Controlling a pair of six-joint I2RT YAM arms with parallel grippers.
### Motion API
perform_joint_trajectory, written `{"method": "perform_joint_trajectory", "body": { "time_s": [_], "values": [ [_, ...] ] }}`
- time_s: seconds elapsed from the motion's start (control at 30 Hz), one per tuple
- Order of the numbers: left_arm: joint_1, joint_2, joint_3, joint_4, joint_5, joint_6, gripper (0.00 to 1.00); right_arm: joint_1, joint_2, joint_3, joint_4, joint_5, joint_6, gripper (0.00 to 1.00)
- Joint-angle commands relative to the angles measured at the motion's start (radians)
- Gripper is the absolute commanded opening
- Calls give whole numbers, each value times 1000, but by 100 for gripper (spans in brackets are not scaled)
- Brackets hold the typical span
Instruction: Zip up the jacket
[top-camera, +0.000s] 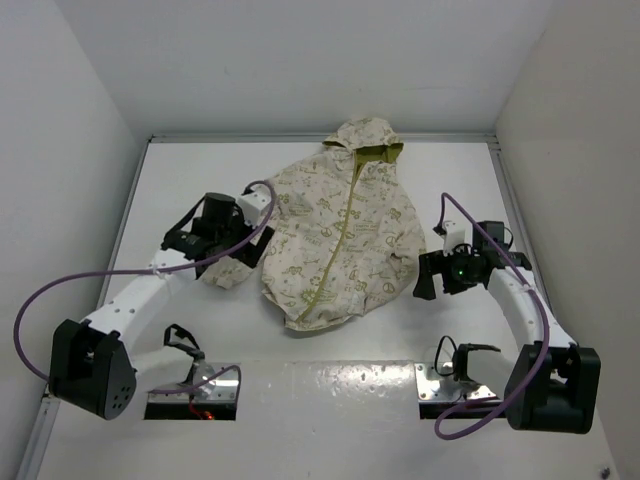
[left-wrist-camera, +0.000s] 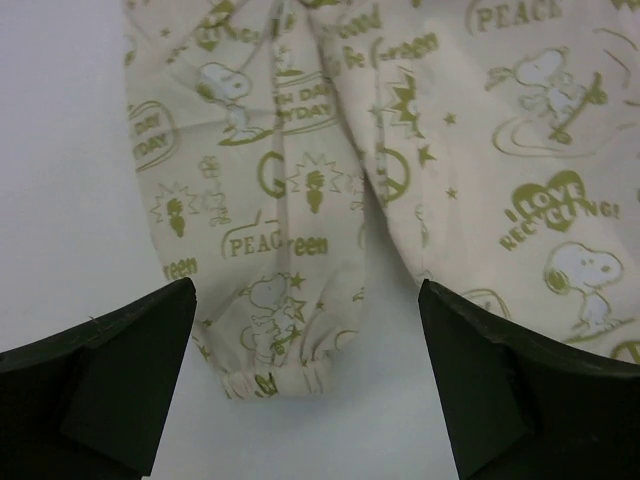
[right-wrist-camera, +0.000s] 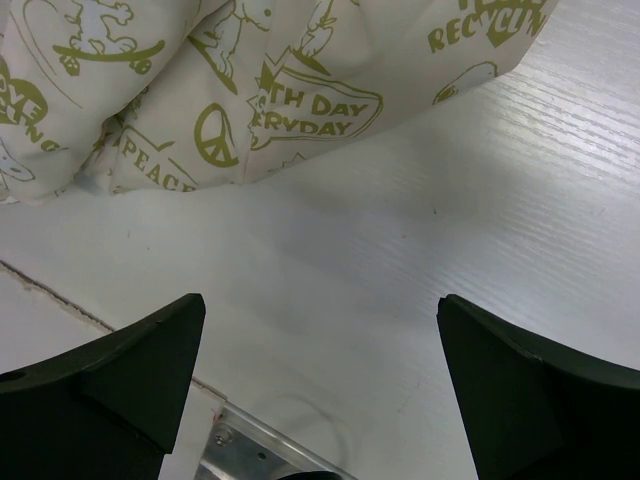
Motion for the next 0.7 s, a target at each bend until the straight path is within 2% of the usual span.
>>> {"method": "perform_joint_trajectory", "body": {
  "time_s": [0.0,0.27,0.43,0.53,0.67],
  "values": [
    [-54,2,23,-61,101,57,100,19,4,42,-9,-30,15,99],
    [-285,108,46,-110,55,-9,100,88,37,67,9,-12,69,98],
    [-351,221,68,-119,-26,-150,90,119,47,82,6,0,72,98],
    [-373,244,68,-130,-8,-172,90,122,54,84,3,4,72,98],
    [-382,314,78,-130,14,-172,82,125,66,90,5,4,69,98]
  ]
}}
